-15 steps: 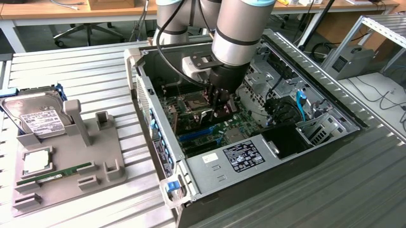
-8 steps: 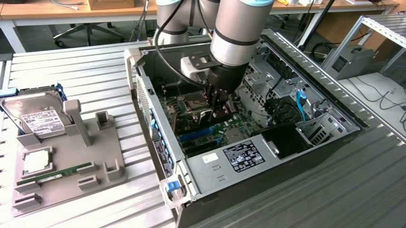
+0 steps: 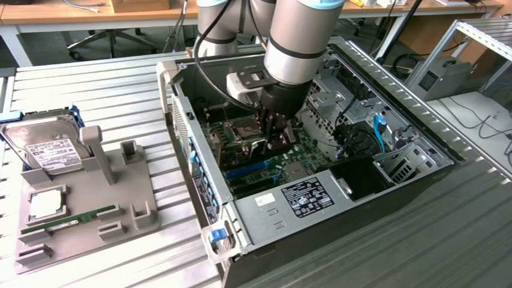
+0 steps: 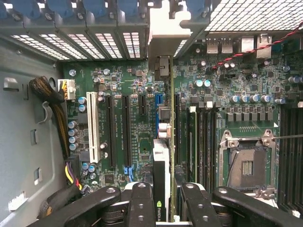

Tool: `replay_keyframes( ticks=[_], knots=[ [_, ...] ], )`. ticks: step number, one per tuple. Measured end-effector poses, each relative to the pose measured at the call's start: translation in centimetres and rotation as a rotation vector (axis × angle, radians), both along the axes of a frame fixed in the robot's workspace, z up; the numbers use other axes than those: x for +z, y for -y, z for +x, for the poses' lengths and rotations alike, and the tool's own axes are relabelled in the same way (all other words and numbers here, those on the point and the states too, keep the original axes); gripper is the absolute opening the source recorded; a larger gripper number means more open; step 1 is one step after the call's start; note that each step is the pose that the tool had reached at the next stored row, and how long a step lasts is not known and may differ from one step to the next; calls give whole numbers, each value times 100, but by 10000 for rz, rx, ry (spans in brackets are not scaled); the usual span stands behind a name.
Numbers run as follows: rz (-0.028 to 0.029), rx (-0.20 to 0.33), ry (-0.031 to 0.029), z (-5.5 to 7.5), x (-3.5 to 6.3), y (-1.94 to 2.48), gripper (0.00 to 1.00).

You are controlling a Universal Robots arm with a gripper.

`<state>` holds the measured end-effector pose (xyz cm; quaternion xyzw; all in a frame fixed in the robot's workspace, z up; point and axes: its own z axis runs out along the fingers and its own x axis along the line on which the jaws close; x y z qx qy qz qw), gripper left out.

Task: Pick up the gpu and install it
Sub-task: 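Insert the gpu into the slot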

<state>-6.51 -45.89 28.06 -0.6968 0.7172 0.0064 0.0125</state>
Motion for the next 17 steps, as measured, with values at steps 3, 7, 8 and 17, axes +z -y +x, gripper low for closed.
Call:
replay_keyframes(
  ticks=[3,7,8,17],
  knots=[
    [1,0,-1,-17,-29,0,27],
    [6,2,-1,-30,-52,0,27],
    [6,2,-1,-31,-53,2,27],
    [10,1,0,-81,-57,43,27]
  ],
)
